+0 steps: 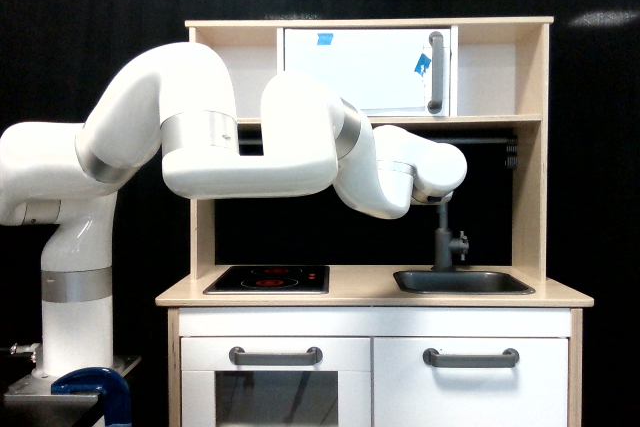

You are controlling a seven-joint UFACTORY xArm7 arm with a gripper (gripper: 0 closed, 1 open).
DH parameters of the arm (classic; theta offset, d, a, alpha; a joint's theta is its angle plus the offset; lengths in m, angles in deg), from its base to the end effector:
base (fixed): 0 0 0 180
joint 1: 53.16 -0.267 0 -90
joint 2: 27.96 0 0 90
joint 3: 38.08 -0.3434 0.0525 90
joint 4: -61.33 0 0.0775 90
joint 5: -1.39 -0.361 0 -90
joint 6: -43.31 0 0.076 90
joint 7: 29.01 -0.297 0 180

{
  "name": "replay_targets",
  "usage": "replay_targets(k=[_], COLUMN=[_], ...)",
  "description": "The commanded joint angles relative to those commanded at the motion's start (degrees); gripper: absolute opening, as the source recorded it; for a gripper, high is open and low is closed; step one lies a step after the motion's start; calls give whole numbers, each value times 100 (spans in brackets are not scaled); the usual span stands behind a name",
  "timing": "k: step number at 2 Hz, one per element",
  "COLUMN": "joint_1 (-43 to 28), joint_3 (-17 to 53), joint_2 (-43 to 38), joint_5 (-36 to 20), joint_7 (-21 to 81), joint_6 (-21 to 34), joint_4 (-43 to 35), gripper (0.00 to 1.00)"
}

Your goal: Turn on the faucet

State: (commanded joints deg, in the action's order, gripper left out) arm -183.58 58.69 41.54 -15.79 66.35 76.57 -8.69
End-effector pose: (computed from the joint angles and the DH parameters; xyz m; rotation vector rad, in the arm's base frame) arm 0.5749 0.3387 0.2582 -1.3470 -1.3356 -1.0808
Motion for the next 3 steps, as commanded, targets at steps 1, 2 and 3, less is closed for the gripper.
replay_targets(k=[1,2,3], joint_1=[-131,225,2344], joint_3=[48,-143,-637], joint_2=[122,142,195], joint_5=[226,376,645], joint_7=[-150,-296,-354], joint_6=[184,155,820], joint_4=[-338,2,1344], gripper=[100,100,100])
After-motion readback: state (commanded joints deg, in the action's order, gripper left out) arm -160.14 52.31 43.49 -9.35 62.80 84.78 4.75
